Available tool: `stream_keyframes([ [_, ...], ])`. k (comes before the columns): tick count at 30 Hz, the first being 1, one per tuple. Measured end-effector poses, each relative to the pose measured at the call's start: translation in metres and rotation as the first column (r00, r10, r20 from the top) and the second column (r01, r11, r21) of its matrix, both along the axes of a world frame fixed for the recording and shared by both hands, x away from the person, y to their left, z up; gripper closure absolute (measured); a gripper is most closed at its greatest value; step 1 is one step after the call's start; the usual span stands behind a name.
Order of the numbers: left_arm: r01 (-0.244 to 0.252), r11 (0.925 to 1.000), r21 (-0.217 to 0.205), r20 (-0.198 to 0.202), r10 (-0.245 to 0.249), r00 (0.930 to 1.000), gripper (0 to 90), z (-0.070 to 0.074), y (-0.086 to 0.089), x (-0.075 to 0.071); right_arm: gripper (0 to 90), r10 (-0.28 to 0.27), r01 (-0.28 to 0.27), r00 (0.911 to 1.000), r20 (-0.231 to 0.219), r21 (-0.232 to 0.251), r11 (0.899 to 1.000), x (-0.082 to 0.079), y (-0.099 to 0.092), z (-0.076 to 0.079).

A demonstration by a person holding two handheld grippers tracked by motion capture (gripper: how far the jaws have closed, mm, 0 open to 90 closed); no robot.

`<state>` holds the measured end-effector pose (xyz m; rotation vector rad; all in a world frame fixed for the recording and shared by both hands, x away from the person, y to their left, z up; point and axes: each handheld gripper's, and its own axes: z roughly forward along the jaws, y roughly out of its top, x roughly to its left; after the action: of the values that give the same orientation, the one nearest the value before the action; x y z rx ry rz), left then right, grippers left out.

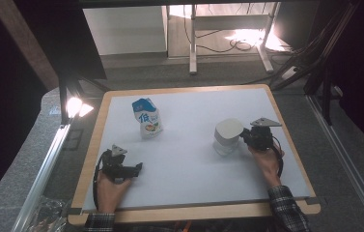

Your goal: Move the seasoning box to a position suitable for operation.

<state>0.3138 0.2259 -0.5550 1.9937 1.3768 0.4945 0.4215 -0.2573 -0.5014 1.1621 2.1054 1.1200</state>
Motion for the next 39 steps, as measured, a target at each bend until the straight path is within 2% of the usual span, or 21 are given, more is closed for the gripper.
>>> stream_keyframes([
  [6, 0.0, 1.0, 0.0, 0.0, 0.0, 1.0, 4.7, 0.0, 0.0, 0.0, 80.4, 0.016, -0.016, 0.9999, 0.004, 0.01, 1.0, -0.01, 0.017, -0.001],
  [12, -0.002, 1.0, -0.002, 0.001, 0.002, 1.0, 4.7, 0.0, 0.0, 0.0, 79.4, 0.034, -0.033, 0.9993, -0.016, 0.05, 0.998, -0.018, 0.032, -0.002],
  [26, -0.002, 1.0, -0.003, 0.001, 0.002, 1.0, 4.7, 0.0, 0.0, 0.0, 78.6, 0.06, -0.059, 0.9981, -0.013, 0.071, 0.996, -0.032, 0.057, -0.003],
  [29, -0.002, 1.0, -0.003, 0.001, 0.002, 1.0, 4.7, 0.0, 0.0, 0.0, 78.5, 0.064, -0.064, 0.9979, 0.0, 0.065, 0.996, -0.036, 0.064, -0.002],
  [34, -0.003, 1.0, -0.003, 0.002, 0.003, 1.0, 4.7, 0.0, 0.0, 0.0, 78.4, 0.075, -0.075, 0.9972, 0.001, 0.068, 0.995, -0.036, 0.064, -0.005],
  [39, -0.002, 1.0, -0.003, 0.002, 0.002, 1.0, 4.7, 0.0, 0.0, 0.0, 75.0, 0.105, -0.103, 0.9944, -0.014, 0.113, 0.988, -0.035, 0.055, -0.006],
])
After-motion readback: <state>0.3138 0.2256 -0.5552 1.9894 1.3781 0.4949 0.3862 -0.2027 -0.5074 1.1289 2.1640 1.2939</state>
